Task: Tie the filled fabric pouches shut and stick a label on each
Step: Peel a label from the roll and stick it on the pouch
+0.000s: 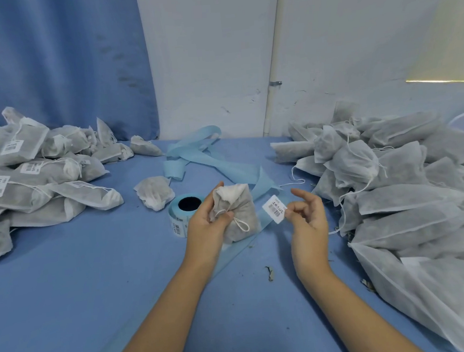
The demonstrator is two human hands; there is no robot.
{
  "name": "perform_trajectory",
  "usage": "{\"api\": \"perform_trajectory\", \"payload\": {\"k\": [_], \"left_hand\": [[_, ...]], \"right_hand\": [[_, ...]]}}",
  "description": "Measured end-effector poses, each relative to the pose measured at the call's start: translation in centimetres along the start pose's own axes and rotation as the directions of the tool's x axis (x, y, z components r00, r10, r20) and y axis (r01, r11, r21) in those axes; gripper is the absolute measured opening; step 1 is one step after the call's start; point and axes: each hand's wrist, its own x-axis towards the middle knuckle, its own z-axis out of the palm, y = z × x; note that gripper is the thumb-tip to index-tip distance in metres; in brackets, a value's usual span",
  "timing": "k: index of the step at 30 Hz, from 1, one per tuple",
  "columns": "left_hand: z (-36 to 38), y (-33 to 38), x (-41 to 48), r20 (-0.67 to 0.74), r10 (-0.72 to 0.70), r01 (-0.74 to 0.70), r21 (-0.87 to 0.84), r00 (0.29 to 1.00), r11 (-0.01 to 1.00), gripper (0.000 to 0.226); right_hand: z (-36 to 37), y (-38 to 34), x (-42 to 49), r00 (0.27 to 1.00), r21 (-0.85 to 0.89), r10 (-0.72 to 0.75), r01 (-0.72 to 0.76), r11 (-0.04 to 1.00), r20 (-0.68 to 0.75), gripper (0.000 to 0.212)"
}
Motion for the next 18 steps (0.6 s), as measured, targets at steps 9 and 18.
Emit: {"api": "perform_trajectory", "payload": {"k": [9, 18], "left_hand": [[0.4, 0.2, -0.2, 0.024, -0.015, 0.017, -0.05, 1.0, 0.999, 0.06], [0.4, 0.1, 0.0, 0.045, -0.033, 0.038, -0.111, 0.998, 0.993, 0.057]], "right_hand": [[0.7, -0.3, -1.5, 0.903, -0.269, -0.194, 0.31, 0.912, 0.383, 0.052], [0.6, 0.5, -1.4, 0.847, -0.457, -0.24, 0.47, 0.755, 0.474, 0.057]]}}
